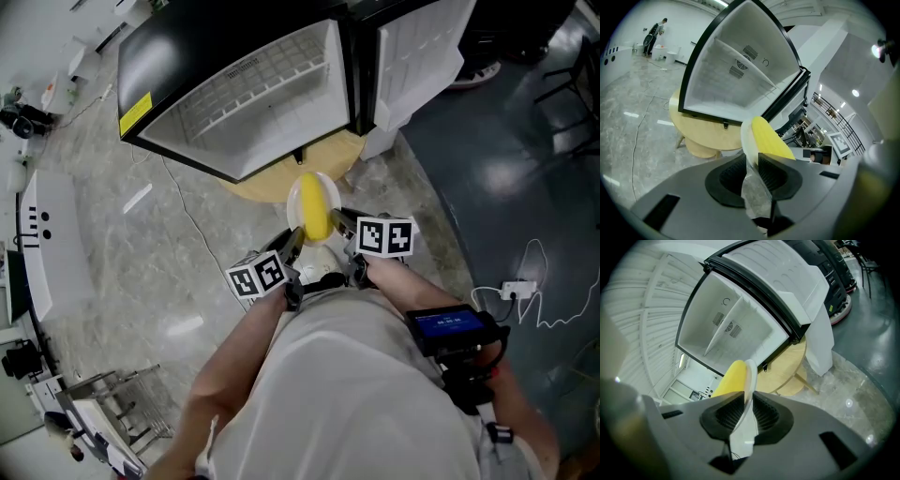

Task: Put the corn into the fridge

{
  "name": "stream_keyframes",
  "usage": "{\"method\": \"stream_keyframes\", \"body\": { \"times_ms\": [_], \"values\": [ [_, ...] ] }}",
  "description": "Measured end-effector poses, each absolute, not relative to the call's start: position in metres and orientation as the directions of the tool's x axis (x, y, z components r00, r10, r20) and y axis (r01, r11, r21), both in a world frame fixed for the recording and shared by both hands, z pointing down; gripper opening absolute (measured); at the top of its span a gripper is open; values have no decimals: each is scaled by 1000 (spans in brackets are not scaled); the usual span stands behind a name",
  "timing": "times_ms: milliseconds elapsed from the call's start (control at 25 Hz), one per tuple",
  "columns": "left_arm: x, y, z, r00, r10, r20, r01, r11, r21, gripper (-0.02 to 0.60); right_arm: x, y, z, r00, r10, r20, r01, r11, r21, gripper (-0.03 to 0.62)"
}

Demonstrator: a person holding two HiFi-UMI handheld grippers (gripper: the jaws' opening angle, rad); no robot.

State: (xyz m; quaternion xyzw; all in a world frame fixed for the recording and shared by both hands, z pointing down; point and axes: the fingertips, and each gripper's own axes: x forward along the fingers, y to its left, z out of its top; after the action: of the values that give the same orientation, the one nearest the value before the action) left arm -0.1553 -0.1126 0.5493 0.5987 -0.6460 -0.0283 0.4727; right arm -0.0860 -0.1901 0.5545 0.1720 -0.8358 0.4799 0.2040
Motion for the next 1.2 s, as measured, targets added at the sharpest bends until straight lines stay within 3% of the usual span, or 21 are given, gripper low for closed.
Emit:
{"method": "stream_keyframes", "body": {
  "times_ms": [1200],
  "values": [
    [-265,-165,557,219,-808,547,-750,219,624,84,-192,-238,563,-831,-131,541,-531,478,-700,55]
  ]
}}
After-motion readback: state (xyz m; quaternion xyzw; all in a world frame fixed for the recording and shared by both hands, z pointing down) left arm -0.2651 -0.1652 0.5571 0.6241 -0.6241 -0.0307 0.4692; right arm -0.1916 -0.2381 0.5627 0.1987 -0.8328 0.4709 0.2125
